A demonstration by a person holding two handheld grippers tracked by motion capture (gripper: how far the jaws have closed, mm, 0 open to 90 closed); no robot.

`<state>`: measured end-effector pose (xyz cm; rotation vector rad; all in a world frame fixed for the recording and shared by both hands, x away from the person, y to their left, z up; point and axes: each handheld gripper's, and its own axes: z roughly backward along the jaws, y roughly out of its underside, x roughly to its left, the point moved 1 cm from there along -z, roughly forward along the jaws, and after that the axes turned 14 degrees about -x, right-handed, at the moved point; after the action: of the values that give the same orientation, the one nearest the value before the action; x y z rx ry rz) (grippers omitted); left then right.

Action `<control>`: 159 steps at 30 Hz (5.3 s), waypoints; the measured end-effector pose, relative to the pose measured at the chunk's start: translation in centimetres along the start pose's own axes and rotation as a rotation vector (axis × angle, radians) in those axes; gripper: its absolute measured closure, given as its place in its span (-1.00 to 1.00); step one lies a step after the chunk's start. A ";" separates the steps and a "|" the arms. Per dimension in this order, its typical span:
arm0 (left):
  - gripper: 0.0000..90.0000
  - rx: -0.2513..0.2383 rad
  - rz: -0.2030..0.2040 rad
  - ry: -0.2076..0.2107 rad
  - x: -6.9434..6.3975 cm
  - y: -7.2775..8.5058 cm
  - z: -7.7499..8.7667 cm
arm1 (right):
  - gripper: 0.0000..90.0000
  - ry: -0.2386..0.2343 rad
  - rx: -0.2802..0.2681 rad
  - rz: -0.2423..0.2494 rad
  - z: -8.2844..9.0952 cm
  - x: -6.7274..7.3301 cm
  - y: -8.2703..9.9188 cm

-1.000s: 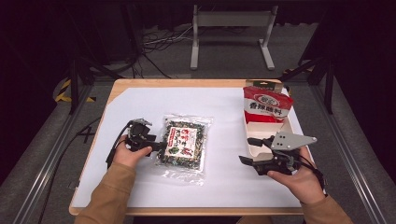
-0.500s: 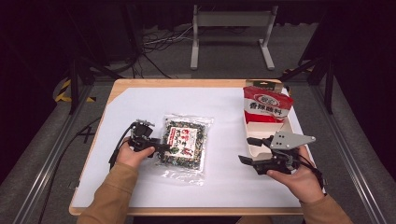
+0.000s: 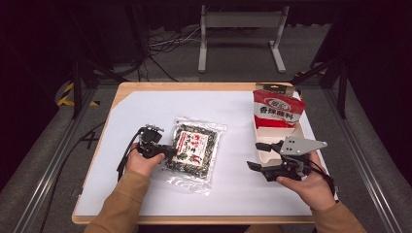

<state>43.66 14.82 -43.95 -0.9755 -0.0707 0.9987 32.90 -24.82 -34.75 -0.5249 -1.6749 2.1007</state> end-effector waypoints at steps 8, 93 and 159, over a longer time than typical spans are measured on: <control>0.72 -0.049 0.045 0.031 0.3 0.0 0.1 | -0.24 0.000 0.001 -0.008 0.0 -0.1 0.1; 0.78 -0.420 -0.348 0.246 -10.6 -2.2 8.7 | 0.67 -0.201 -0.141 -0.412 -2.8 -1.7 -1.4; 0.07 -0.441 -0.287 0.128 -7.1 -2.2 9.3 | 0.71 0.148 0.057 -0.008 9.1 -7.4 -12.5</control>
<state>36.75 15.34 -34.32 -1.3859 -0.3263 0.6638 35.40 -33.74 -20.30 -0.6388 -1.5280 2.0440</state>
